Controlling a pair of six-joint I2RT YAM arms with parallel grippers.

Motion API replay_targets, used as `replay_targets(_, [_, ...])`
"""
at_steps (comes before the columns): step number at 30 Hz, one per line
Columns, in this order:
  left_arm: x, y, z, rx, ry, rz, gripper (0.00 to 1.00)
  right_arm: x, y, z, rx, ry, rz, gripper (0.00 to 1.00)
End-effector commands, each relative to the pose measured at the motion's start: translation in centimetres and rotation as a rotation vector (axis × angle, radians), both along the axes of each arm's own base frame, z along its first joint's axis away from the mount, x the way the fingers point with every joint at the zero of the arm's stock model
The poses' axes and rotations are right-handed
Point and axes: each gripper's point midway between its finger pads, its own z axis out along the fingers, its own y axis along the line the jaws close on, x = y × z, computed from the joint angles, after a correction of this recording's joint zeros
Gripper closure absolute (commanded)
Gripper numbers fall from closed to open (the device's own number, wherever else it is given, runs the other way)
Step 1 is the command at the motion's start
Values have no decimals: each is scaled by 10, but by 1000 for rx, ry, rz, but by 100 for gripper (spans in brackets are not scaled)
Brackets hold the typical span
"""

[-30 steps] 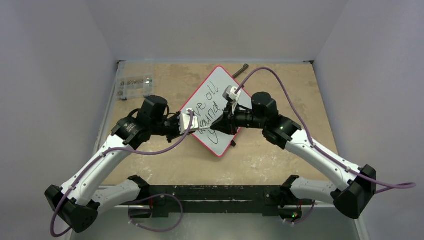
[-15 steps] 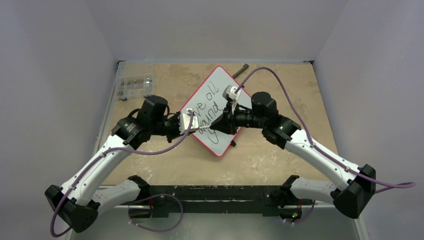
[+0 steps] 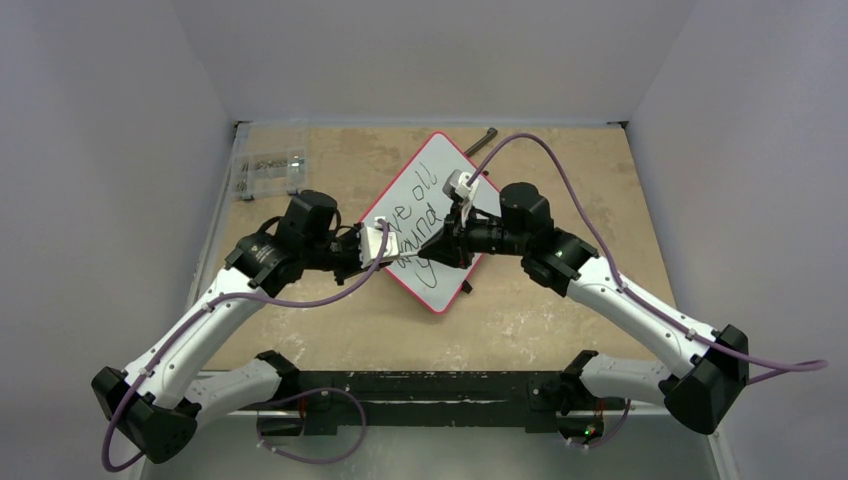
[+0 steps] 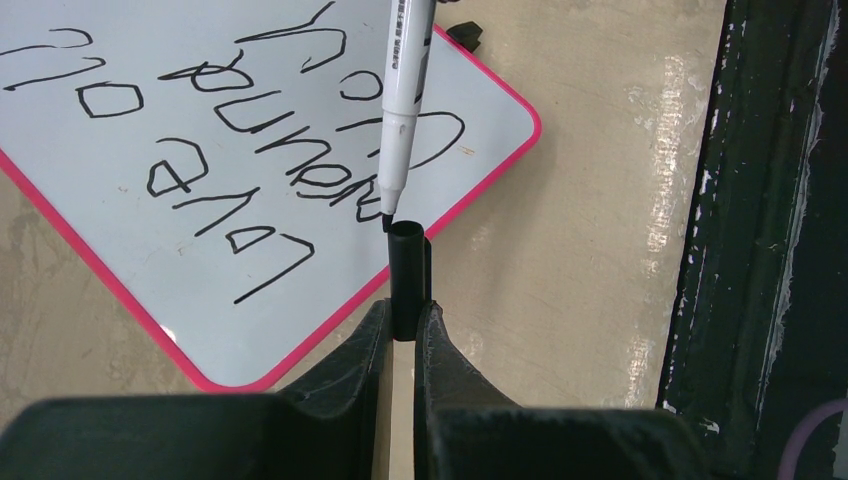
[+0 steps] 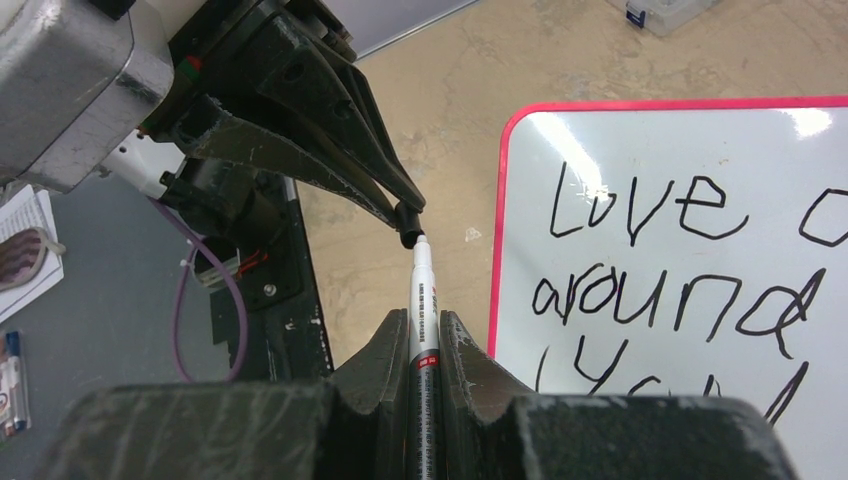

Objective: Write a sentence on the whiteboard
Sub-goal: Insert the whiteboard marker without the cap into the pen cap.

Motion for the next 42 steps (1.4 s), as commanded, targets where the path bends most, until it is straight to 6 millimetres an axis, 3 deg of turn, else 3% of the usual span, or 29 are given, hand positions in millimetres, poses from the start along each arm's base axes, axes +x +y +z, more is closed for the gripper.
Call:
replay_targets(1, [3, -6, 10, -29, -27, -11, 100, -2, 7, 22, 56, -41, 33, 100])
replay_targets(42, [4, -7, 12, -43, -24, 6, 100, 0, 10, 7, 31, -14, 17, 100])
